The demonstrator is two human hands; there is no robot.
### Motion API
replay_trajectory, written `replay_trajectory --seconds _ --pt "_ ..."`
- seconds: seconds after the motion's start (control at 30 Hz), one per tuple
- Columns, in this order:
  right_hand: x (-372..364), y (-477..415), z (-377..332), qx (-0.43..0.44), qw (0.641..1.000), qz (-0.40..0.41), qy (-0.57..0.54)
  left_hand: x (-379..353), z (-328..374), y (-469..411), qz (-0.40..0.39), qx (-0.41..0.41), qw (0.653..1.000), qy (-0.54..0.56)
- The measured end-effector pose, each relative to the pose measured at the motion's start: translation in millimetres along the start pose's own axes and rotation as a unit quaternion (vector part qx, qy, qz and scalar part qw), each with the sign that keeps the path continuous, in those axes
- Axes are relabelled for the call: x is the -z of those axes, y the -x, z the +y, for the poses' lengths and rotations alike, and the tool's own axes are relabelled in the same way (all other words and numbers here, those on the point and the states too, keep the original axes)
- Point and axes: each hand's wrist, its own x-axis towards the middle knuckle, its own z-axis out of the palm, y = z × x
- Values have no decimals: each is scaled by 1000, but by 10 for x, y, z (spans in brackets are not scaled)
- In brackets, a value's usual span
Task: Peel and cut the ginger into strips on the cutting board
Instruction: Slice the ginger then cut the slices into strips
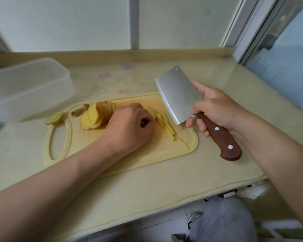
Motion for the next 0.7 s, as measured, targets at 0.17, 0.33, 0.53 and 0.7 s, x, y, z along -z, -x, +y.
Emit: replay_trajectory --seconds 0.17,0.33,0.53,0.7 --pt "-15 14 111 13 1000 -15 -14 16 56 -15 19 11 1000 1" --pt "101 108 190 11 1000 -17 -19 48 142 -54 -55 16 998 -33" --pt "182 194 312 9 999 -17 -36 44 298 -59 -196 38 975 -101" --pt "181 244 328 7 998 -39 -44 23 377 -9 -207 31 973 -98"
